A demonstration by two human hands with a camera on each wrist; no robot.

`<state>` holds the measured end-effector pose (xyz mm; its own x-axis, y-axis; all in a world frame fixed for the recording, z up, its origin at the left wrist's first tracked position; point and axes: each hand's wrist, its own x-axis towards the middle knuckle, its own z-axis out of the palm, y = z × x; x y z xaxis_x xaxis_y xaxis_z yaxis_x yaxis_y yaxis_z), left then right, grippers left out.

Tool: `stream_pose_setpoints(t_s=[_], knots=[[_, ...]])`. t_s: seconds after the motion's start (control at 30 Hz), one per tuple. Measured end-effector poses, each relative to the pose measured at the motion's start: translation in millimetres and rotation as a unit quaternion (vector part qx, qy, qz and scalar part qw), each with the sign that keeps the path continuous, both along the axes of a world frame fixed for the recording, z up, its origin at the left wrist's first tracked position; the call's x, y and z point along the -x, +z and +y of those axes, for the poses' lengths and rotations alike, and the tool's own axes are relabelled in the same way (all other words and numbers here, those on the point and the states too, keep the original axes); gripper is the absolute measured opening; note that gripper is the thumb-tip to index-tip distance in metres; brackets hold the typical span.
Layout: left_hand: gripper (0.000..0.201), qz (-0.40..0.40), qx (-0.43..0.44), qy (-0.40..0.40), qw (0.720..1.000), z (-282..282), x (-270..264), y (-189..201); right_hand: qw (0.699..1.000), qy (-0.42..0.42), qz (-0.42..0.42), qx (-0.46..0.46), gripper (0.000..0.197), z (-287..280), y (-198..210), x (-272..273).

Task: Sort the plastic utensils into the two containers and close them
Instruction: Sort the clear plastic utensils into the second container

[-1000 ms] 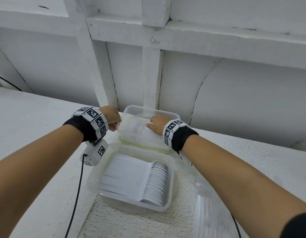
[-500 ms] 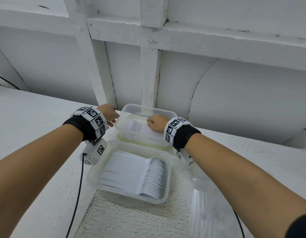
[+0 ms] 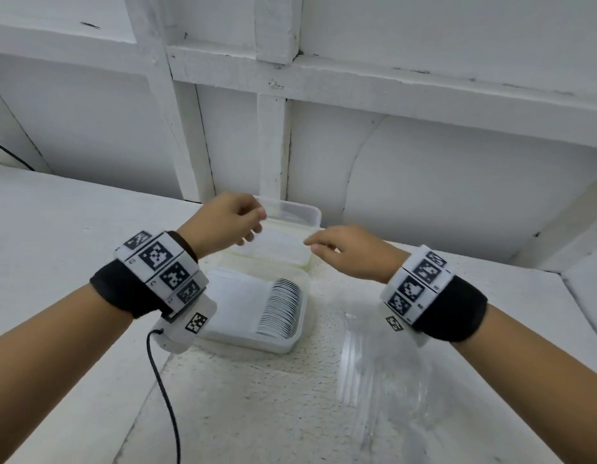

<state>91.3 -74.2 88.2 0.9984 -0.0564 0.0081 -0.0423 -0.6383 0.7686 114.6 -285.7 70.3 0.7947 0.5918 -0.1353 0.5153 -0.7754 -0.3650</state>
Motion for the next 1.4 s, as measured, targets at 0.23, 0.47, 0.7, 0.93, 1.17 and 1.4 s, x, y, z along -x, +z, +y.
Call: stream_pose_setpoints(t_s=[0.23, 0.47, 0.7, 0.93, 1.17, 1.4], knots=[[0.017, 0.1, 0.059, -0.117, 0.986, -89.2, 58.3, -23.9, 0.995, -0.093, 0.024, -0.008, 0.033, -63.0, -21.7, 71.2], [0.024, 0.194, -0.105, -0.111, 0.969, -149.8, 64.7, -93.9, 0.979, -0.2, 0.019, -0.028, 0.032, -106.6, -50.2, 112.5], [0.041, 0.227, -0.126, -0.048, 0.964, -158.3, 56.4, -125.3, 0.971, -0.232, 0.05, -0.043, 0.031, -123.2, -59.5, 142.7], [0.028, 0.275, -0.007, -0.018, 0.961, -140.8, 65.0, -125.9, 0.969, -0.226, 0.069, -0.079, 0.029, -111.9, -60.8, 145.8], [0.018, 0.272, -0.006, -0.022, 0.962, -122.9, 93.3, -115.1, 0.968, -0.226, 0.076, -0.08, 0.027, -80.3, -73.2, 122.9], [0.018, 0.237, 0.066, 0.017, 0.969, -103.4, 119.0, -101.7, 0.978, -0.181, 0.055, 0.091, 0.03, -38.3, -85.9, 103.5]])
